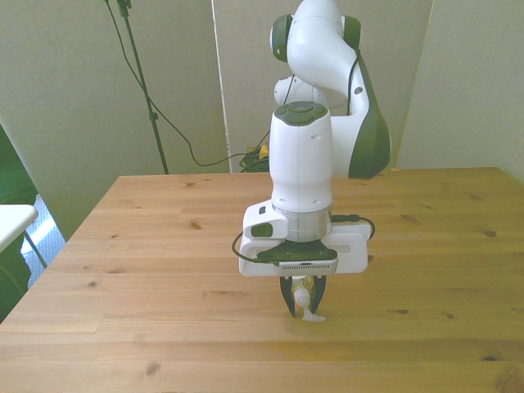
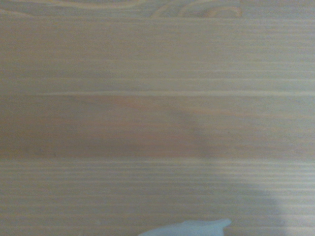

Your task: Stand the sanitizer

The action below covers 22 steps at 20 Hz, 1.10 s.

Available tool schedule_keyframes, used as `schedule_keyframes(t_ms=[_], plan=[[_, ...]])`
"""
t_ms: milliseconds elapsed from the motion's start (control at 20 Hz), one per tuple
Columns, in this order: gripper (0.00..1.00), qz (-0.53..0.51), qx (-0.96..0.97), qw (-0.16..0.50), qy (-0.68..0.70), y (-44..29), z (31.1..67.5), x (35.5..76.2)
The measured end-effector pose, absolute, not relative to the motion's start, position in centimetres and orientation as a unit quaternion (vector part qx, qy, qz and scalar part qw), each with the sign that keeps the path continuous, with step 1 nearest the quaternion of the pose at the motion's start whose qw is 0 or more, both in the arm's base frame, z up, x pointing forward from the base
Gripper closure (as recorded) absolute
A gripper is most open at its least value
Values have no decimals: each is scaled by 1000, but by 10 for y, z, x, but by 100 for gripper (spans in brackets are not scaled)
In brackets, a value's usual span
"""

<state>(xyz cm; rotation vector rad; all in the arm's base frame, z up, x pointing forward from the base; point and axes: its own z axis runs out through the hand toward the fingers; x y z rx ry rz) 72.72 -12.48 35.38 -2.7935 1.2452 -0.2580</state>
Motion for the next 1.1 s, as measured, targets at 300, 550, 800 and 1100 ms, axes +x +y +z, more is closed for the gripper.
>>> schedule_keyframes(t_ms=[300,550,800,1100], plan=[[100,-79,-904,37,418,-129,355,720],[100,-82,-867,36,490,-131,378,711],[100,-133,-810,10,571,-106,439,696],[100,-225,-730,-24,645,-70,469,680]])
